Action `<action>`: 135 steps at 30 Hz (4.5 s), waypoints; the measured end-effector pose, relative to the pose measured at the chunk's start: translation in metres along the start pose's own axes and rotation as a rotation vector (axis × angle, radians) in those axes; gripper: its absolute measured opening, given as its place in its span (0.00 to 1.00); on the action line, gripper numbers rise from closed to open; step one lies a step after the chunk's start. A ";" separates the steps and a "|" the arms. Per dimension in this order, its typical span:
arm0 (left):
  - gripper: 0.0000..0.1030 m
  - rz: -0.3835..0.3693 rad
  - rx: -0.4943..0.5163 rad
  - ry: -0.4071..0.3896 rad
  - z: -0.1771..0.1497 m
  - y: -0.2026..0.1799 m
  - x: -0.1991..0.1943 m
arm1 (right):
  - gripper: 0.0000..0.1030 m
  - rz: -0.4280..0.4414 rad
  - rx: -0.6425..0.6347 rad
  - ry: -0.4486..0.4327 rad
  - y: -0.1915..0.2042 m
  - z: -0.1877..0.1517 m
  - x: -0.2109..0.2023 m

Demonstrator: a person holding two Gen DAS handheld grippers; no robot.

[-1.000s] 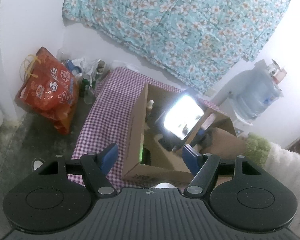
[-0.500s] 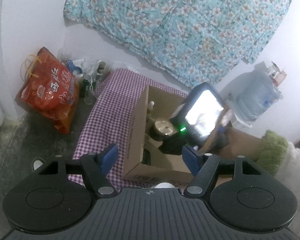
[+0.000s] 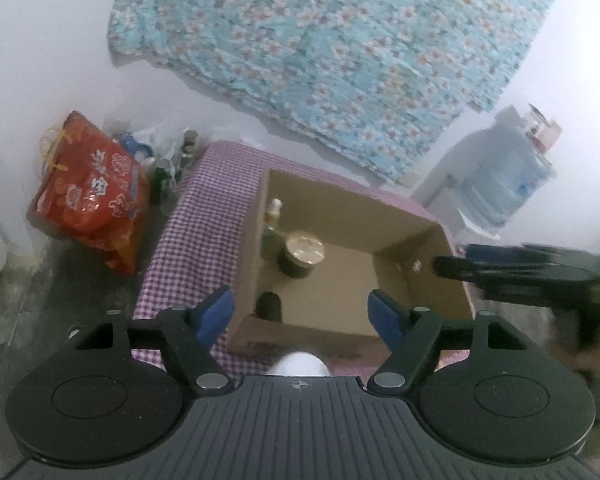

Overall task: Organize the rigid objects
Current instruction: 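Move the right tool out of the box to the black tape roll, then grasp the black electrical tape roll by its rim with the right tool, then carry the tape roll over and down into the box with the right tool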

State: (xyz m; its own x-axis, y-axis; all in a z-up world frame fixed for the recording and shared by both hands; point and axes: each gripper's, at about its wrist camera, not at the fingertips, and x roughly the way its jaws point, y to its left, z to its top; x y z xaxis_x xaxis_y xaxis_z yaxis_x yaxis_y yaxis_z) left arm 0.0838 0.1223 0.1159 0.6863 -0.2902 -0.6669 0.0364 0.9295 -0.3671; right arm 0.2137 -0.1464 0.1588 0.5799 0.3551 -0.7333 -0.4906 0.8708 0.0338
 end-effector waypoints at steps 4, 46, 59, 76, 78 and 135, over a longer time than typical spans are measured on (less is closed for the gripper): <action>0.78 -0.023 0.052 0.055 -0.016 -0.015 0.001 | 0.65 0.094 0.190 -0.055 -0.021 -0.041 -0.051; 0.82 0.185 0.403 0.400 -0.173 -0.080 0.108 | 0.17 0.283 0.256 0.276 0.039 -0.175 0.064; 0.82 0.119 0.457 0.404 -0.175 -0.098 0.111 | 0.17 0.207 0.324 0.277 -0.002 -0.203 0.032; 0.81 0.014 0.626 0.415 -0.194 -0.145 0.136 | 0.17 0.151 0.527 0.253 -0.051 -0.239 0.003; 0.76 0.015 0.632 0.415 -0.195 -0.147 0.136 | 0.17 0.154 0.528 0.250 -0.051 -0.240 0.003; 0.63 0.181 0.268 0.191 -0.012 -0.153 0.141 | 0.19 0.267 0.199 0.141 -0.083 -0.016 0.033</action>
State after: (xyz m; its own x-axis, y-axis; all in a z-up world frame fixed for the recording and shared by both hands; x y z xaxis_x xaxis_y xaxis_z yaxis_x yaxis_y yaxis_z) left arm 0.1663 -0.0631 0.0702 0.5523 -0.1291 -0.8236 0.1330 0.9889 -0.0659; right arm 0.2634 -0.2123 0.1212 0.3458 0.5405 -0.7670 -0.4684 0.8077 0.3580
